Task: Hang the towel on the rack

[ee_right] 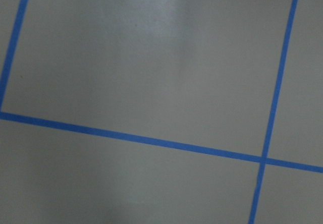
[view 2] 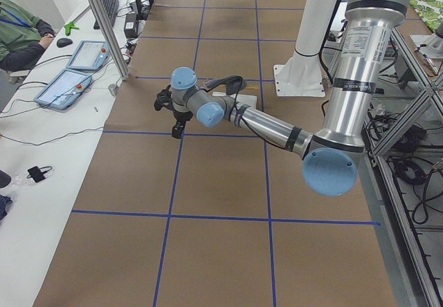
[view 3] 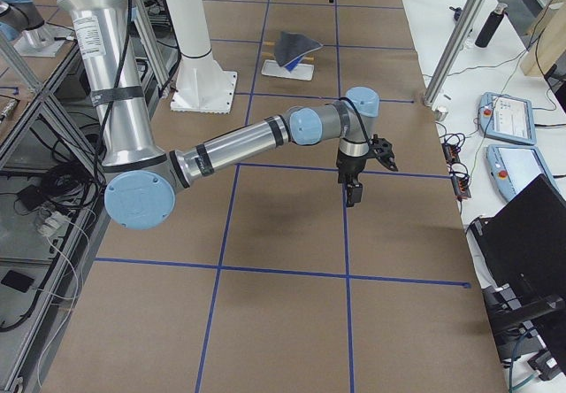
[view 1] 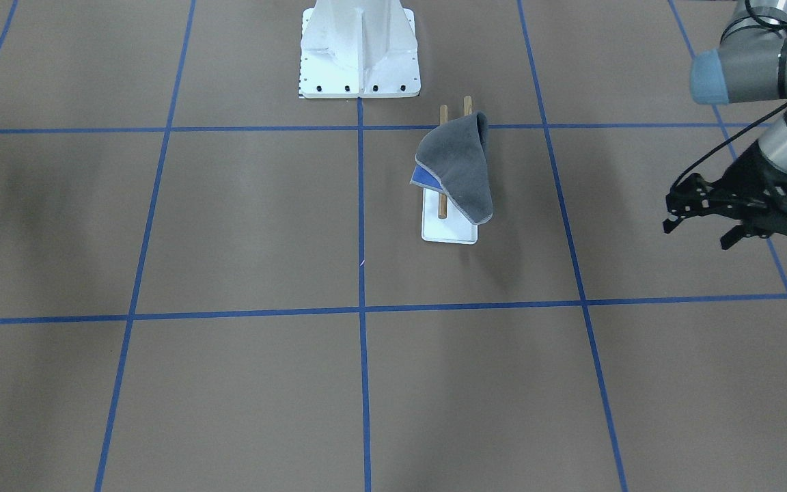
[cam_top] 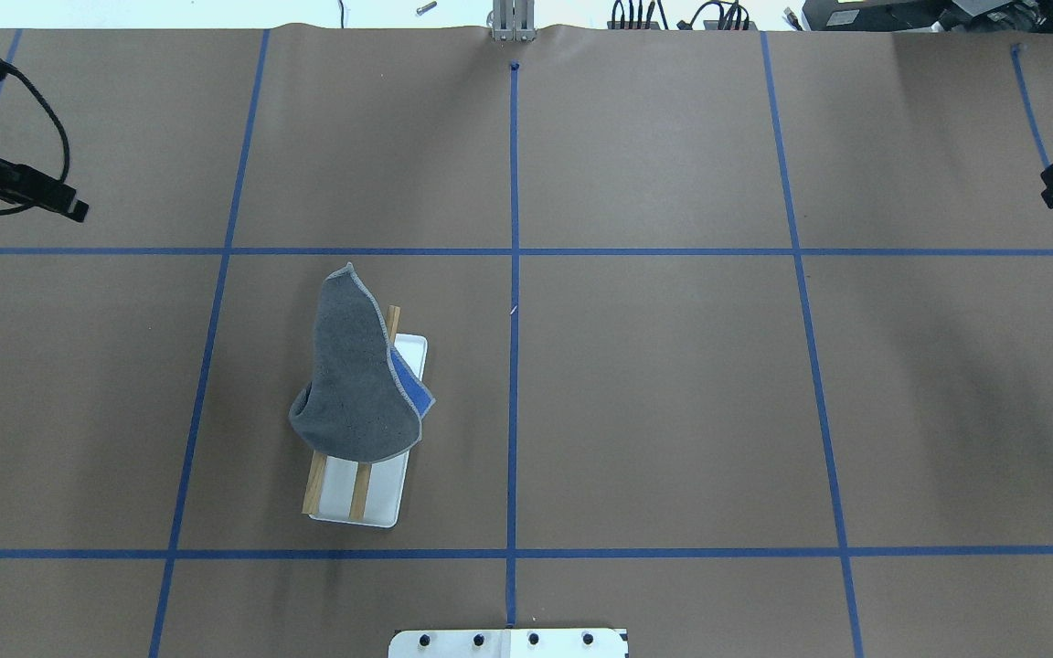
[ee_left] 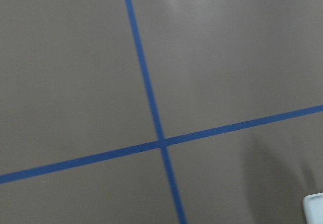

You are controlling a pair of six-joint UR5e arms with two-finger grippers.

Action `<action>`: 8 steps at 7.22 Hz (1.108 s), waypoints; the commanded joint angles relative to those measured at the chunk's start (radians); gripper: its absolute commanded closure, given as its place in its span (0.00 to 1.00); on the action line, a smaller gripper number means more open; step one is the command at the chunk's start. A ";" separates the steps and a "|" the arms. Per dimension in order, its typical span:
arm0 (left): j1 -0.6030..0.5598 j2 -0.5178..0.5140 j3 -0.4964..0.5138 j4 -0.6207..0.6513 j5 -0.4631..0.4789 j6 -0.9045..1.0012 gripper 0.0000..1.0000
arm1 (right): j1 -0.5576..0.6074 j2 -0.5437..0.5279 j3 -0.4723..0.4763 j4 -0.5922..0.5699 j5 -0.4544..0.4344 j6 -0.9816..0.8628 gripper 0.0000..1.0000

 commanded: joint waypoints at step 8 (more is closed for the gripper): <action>-0.497 0.123 0.292 0.173 -0.004 0.698 0.02 | 0.213 -0.262 -0.003 0.003 0.055 -0.250 0.00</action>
